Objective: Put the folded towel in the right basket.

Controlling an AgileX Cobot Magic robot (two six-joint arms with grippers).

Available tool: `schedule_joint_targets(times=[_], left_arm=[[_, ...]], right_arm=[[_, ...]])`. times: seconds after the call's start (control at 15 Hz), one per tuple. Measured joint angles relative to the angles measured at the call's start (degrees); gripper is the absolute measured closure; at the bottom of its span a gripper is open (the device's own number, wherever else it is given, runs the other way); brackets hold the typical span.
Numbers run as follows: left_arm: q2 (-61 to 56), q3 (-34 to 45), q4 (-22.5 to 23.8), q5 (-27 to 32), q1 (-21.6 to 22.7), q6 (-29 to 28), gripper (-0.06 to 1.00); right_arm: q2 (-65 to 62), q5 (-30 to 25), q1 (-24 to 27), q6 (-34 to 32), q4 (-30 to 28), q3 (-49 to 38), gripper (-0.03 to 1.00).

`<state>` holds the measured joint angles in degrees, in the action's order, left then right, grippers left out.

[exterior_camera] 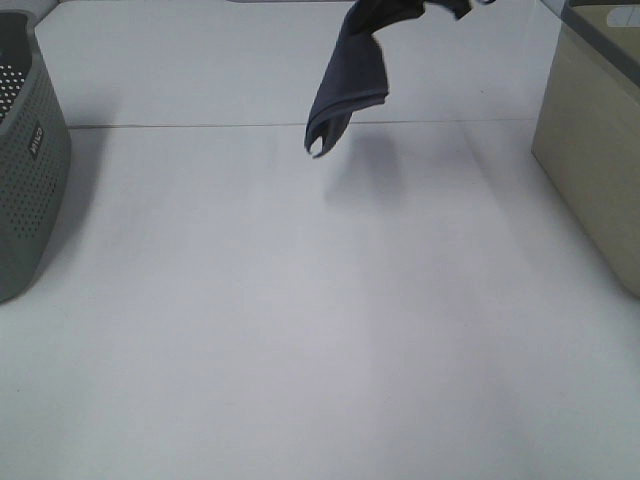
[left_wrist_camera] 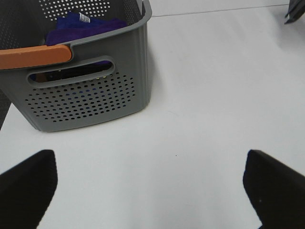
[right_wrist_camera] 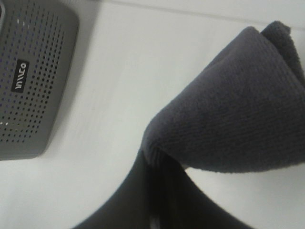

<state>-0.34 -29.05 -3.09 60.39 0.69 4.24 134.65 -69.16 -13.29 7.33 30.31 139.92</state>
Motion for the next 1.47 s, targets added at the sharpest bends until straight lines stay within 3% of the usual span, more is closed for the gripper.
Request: schedule_joint_targets(times=[0.2, 0.4, 0.6, 0.73, 0.93, 1.0, 1.07, 1.13, 1.27, 1.47], left_arm=[[0.0, 0.0, 0.0, 0.0, 0.0, 0.0, -0.04], [0.0, 0.0, 0.06, 0.0, 0.0, 0.0, -0.04], [0.0, 0.0, 0.23, 0.0, 0.0, 0.0, -0.04], [0.0, 0.0, 0.23, 0.0, 0.0, 0.0, -0.04], [0.0, 0.0, 0.29, 0.0, 0.0, 0.0, -0.04], [0.0, 0.0, 0.29, 0.0, 0.0, 0.0, -0.04], [0.0, 0.0, 0.29, 0.0, 0.0, 0.0, -0.04], [0.0, 0.0, 0.29, 0.0, 0.0, 0.0, -0.04], [0.0, 0.0, 0.29, 0.0, 0.0, 0.0, -0.04], [0.0, 0.0, 0.29, 0.0, 0.0, 0.0, -0.04]], right_arm=[[-9.4, -0.29, 7.56, -0.8, -6.02, -0.11, 0.94], [-19.48, -0.23, 18.39, -0.86, -12.89, -3.78, 0.94], [-23.26, -0.4, 27.39, -0.86, -17.19, -8.25, 0.94], [-23.38, -0.4, 30.42, -0.86, -19.31, -11.75, 0.94], [-22.69, -0.57, 31.0, -1.83, -23.2, -16.21, 0.91], [-22.12, -0.8, 31.0, -2.69, -24.35, -17.53, 0.82], [-20.34, -0.86, 31.0, -4.7, -25.27, -18.68, 0.41], [-19.71, -0.86, 31.0, -4.76, -25.27, -18.68, 0.19], [-19.48, -0.86, 31.0, -3.38, -25.27, -18.74, 0.03], [-19.48, -0.86, 30.71, -0.74, -20.63, -18.74, -0.01]])
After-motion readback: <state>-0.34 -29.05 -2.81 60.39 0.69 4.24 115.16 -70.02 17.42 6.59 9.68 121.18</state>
